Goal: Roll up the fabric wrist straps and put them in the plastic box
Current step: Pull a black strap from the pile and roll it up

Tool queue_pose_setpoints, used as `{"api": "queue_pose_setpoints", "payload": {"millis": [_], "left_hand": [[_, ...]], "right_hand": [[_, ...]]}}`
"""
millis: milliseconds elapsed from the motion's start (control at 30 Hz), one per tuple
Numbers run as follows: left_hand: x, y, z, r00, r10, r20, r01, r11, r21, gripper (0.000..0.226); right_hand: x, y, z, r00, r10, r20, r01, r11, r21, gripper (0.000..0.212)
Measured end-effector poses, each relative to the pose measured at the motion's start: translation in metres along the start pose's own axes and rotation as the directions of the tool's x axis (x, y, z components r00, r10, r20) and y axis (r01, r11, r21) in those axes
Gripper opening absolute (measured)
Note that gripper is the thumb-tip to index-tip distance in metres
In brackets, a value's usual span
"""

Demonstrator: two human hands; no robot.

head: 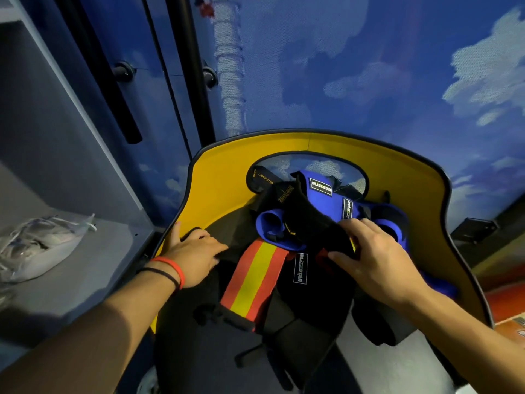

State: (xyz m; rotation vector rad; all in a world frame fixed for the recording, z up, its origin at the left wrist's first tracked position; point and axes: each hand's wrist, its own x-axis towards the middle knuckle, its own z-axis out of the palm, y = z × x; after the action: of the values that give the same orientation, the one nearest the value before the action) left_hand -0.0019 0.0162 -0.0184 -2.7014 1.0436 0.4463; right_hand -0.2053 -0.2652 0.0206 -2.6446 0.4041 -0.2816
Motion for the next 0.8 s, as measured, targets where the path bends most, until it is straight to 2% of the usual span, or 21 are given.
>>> {"api": "queue_pose_setpoints", "payload": {"millis": [100,167,233,300,333,433,467,533,600,667,700,767,800], "left_hand": [[-0.003,-0.005,-0.02,0.992,-0.003,-0.125,-0.025,0.974,-0.225,0.035],[-0.005,-0.004,-0.034,0.976,-0.012,-0.216,-0.08,0.908,-0.412,0.033],[-0.005,0.0,-0.044,0.948,-0.03,-0.316,-0.142,0.851,-0.506,0.03],[-0.007,0.012,-0.055,0.91,-0.049,-0.412,-0.209,0.805,-0.556,0.028],[-0.008,0.021,-0.063,0.887,-0.05,-0.459,-0.248,0.788,-0.564,0.029],[-0.018,0.058,-0.084,0.81,-0.044,-0.584,-0.363,0.744,-0.561,0.032],[-0.021,0.07,-0.089,0.79,-0.049,-0.612,-0.399,0.716,-0.573,0.032],[-0.025,0.09,-0.098,0.765,-0.061,-0.641,-0.467,0.634,-0.617,0.035],[-0.023,0.097,-0.101,0.77,-0.07,-0.634,-0.512,0.524,-0.68,0.04],[-0.019,0.09,-0.1,0.81,-0.054,-0.584,-0.491,0.482,-0.726,0.059],[-0.019,0.085,-0.099,0.833,-0.025,-0.552,-0.471,0.49,-0.733,0.072],[-0.02,0.074,-0.098,0.882,0.046,-0.469,-0.431,0.485,-0.761,0.087],[-0.02,0.07,-0.098,0.9,0.063,-0.432,-0.411,0.457,-0.789,0.088]], "right_hand": [[0.002,-0.013,-0.001,0.996,0.008,-0.086,-0.009,1.0,-0.013,0.055],[0.003,-0.025,-0.002,0.985,-0.017,-0.171,0.016,1.0,-0.009,0.057],[0.005,-0.039,-0.004,0.974,-0.057,-0.219,0.062,0.998,0.016,0.052],[0.005,-0.053,-0.004,0.976,-0.112,-0.189,0.118,0.993,0.022,0.051],[0.005,-0.06,-0.003,0.984,-0.119,-0.135,0.124,0.992,0.029,0.057],[0.005,-0.077,0.001,0.999,-0.046,0.005,0.046,0.999,-0.008,0.075],[0.006,-0.081,0.003,1.0,-0.015,-0.008,0.015,0.999,-0.029,0.071],[0.012,-0.086,0.002,0.994,0.038,-0.103,-0.039,0.999,-0.012,0.048],[0.02,-0.083,-0.006,0.98,0.136,-0.143,-0.115,0.983,0.142,0.029],[0.025,-0.078,-0.021,0.961,0.267,-0.072,-0.213,0.881,0.423,0.023],[0.026,-0.076,-0.03,0.942,0.334,-0.014,-0.264,0.768,0.583,0.023],[0.027,-0.07,-0.046,0.897,0.431,0.098,-0.303,0.44,0.845,0.026],[0.027,-0.066,-0.053,0.88,0.454,0.14,-0.286,0.269,0.92,0.027]]}}
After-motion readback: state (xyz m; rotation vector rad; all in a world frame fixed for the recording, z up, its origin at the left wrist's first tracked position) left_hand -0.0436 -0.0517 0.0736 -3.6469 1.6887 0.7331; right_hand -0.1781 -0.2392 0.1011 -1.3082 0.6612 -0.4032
